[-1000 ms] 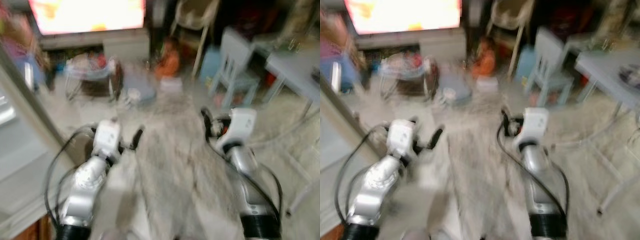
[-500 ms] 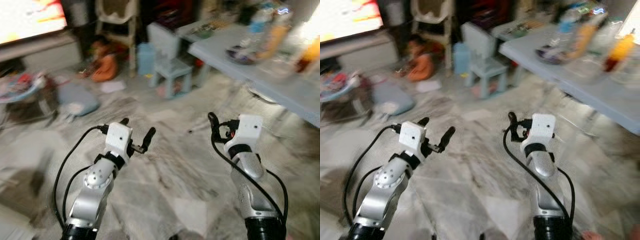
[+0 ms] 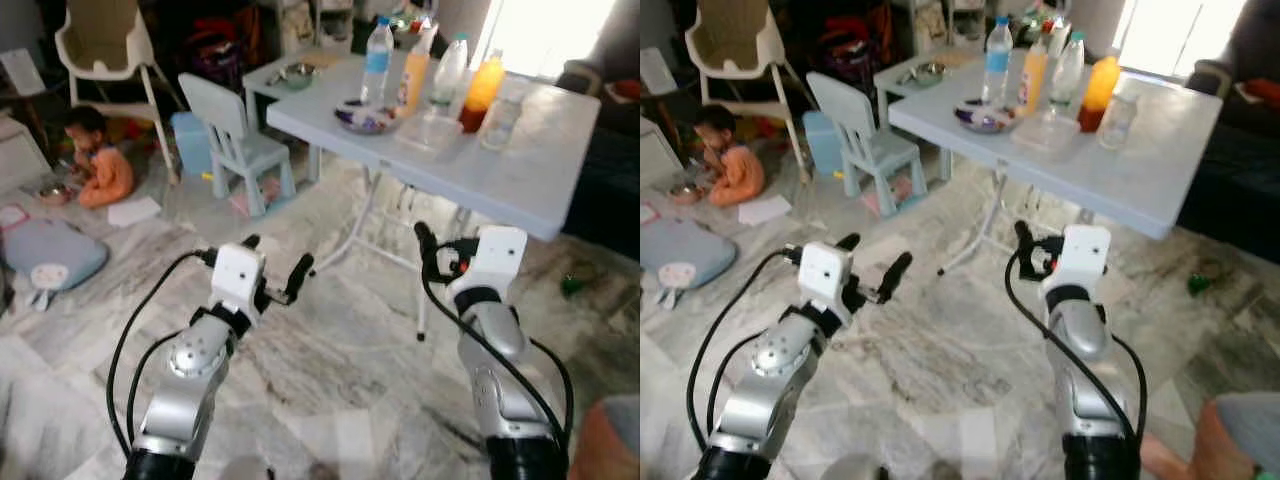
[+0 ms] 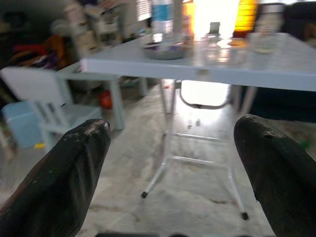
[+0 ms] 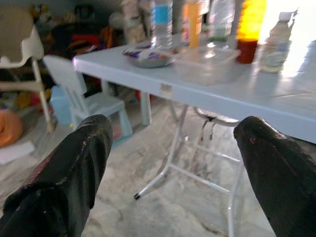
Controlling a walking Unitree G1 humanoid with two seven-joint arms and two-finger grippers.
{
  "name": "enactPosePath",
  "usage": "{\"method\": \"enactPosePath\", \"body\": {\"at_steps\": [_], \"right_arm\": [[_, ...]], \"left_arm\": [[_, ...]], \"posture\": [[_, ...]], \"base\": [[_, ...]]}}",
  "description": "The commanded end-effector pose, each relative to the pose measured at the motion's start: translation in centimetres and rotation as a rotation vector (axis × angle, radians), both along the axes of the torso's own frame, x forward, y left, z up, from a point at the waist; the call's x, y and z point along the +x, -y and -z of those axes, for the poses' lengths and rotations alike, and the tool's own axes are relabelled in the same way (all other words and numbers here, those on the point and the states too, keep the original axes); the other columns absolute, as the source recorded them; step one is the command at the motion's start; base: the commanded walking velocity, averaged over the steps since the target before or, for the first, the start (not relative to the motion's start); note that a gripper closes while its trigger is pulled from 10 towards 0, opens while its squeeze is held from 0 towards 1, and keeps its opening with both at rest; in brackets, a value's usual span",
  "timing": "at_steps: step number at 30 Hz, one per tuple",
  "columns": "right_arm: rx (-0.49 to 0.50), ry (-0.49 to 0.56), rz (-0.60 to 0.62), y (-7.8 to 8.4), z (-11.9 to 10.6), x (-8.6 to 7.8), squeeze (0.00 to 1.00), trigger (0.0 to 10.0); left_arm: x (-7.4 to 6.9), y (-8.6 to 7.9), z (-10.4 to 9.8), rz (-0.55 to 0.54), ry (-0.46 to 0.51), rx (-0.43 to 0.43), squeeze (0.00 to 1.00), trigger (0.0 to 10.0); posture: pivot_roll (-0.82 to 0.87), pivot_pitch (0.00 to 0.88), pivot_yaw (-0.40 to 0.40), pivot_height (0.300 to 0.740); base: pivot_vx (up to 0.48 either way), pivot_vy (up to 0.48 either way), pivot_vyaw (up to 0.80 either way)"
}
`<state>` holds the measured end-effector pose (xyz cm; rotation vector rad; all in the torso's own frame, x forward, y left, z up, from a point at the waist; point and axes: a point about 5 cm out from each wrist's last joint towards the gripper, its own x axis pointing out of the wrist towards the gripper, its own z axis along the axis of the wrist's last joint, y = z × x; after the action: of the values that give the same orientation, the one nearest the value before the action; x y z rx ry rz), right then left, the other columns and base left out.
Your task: Restocking fridge
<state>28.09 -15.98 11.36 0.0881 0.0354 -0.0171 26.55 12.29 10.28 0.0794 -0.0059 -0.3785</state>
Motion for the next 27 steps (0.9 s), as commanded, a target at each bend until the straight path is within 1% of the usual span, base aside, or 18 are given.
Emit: {"method": "enactPosePath", "body": {"at_steps": [1, 3, 8, 10, 12, 13, 16, 21, 22, 23, 27], "right_arm": [[-0.006, 0.021, 0.003, 0.2, -0.6, 0.0, 0.00, 10.0], [-0.003, 0.018, 0.002, 0.2, -0.6, -0.1, 0.00, 10.0], [0.005, 0.020, -0.001, 0.0, -0.7, 0.0, 0.00, 10.0], [0.001, 0.027, 0.004, 0.0, -0.8, 0.1, 0.00, 10.0], [-0.025, 0.048, 0.056, 0.7, -1.2, 0.1, 0.00, 10.0], [-0.017, 0.046, 0.106, 1.3, -1.4, 0.1, 0.00, 10.0], [-0.004, 0.042, 0.127, 1.7, -1.4, 0.2, 0.00, 10.0], [-0.009, 0.039, 0.121, 1.7, -1.3, 0.2, 0.00, 10.0], [-0.010, 0.044, 0.115, 1.5, -1.5, 0.3, 0.00, 10.0], [-0.010, 0.044, 0.115, 1.5, -1.5, 0.3, 0.00, 10.0], [-0.011, 0.047, 0.108, 1.0, -1.6, 0.7, 0.00, 10.0]], "left_arm": [[0.4, -0.3, -0.4, -0.026, 0.024, 0.008, 0.00, 10.0], [0.6, -0.5, -0.6, -0.052, 0.033, 0.016, 0.00, 10.0], [0.8, -0.8, -0.6, -0.071, 0.020, -0.001, 0.00, 10.0], [0.9, -0.8, -0.8, -0.079, 0.031, -0.009, 0.00, 10.0], [0.9, -0.8, -1.0, -0.074, 0.046, -0.035, 0.00, 10.0], [0.8, -0.7, -1.1, -0.073, 0.044, -0.041, 0.00, 10.0], [0.7, -0.5, -1.0, -0.067, 0.039, -0.041, 0.00, 10.0], [0.8, -0.3, -1.2, -0.053, 0.035, -0.047, 0.00, 10.0], [0.9, -0.2, -1.7, -0.044, 0.046, -0.052, 0.00, 10.0], [0.9, -0.2, -1.7, -0.044, 0.046, -0.052, 0.00, 10.0], [1.0, -0.9, -2.5, -0.050, 0.078, -0.002, 0.00, 10.0]], "posture": [[0.05, 0.000, -0.053, 0.740], [0.05, 0.000, -0.054, 0.740], [0.05, 0.000, -0.054, 0.740], [0.05, 0.000, -0.057, 0.740], [0.05, 0.000, -0.058, 0.740], [0.05, 0.000, -0.058, 0.740], [0.05, 0.000, -0.056, 0.740], [0.06, 0.000, -0.052, 0.740], [0.07, 0.000, -0.054, 0.740], [0.07, 0.000, -0.054, 0.740], [0.10, 0.025, -0.055, 0.740]], "base": [[0.428, 0.000, 0.00], [0.429, 0.000, 0.00], [0.428, 0.000, 0.00], [0.424, 0.000, 0.00], [0.426, 0.000, 0.00], [0.420, 0.000, 0.00], [0.423, 0.000, 0.00], [0.424, 0.000, 0.00], [0.405, 0.255, 0.00], [0.405, 0.255, 0.00], [0.372, 0.303, 0.00]]}}
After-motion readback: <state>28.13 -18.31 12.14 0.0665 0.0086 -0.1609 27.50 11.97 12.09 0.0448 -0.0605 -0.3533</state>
